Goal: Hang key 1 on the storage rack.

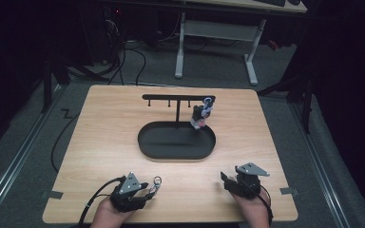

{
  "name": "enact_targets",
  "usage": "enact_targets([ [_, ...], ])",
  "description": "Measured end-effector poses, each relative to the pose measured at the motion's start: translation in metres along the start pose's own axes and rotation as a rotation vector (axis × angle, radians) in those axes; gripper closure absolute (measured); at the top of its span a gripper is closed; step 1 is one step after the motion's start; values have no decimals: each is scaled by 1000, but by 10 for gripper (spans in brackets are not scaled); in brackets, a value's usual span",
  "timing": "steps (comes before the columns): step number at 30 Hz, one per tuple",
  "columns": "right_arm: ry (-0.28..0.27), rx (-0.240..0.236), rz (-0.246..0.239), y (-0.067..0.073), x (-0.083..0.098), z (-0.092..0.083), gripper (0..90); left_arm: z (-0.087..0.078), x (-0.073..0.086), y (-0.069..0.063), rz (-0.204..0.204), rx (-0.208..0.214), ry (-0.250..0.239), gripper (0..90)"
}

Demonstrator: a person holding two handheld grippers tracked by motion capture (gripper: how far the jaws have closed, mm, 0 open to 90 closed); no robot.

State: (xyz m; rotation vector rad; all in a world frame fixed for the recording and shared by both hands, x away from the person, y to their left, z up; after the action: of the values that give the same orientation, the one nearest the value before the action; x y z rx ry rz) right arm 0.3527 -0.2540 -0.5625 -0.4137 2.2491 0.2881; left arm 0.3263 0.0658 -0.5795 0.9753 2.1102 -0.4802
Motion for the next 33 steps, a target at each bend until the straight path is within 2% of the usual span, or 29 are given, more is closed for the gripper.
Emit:
enact_targets([
  [3,-3,-1,-5,-1,0,0,360,3,-1,-1,-1,0,9,668],
  [6,-1,-6,1,-1,2,-2,362,5,-4,-1,3,-22,0,762],
  [9,1,-11,-2,0,4,-5,365,6,-5,-1,-1,-26,0,825],
  [15,-6,-22,5,-2,5,-8,367,13,-12,-10,8,-52,-2,879],
  [17,-6,-27,8,-2,6,-9,368,19,-16,-18,12,-55,-3,890],
  [20,-12,-35,7,-2,7,-11,369,28,-24,-31,50,-64,2,900],
  [21,-13,-36,11,-2,7,-12,369,33,-26,-36,60,-58,19,900],
  [24,-23,-43,1,-1,5,-14,370,47,-36,-52,81,-51,10,900],
  [27,-24,-52,-1,0,5,-15,370,58,-46,-64,106,-38,12,900],
  [30,-20,-59,-6,1,6,-14,370,68,-55,-72,112,-21,20,900],
  [33,-25,-61,-4,0,6,-15,369,80,-65,-87,161,-6,23,900],
])
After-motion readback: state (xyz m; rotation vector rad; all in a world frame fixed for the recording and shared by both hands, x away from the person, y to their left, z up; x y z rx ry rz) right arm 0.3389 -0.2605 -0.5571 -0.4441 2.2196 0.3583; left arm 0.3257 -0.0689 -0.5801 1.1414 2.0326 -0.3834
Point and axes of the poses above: each handheld gripper's, and its own axes: z roughly forward along the jaws, x roughly out of its underside, y roughly to its left, the point moved 8 cm from there along z, roughly forward along the jaws, and after that the axes turned 6 degrees about -x, right-handed, at the moved point
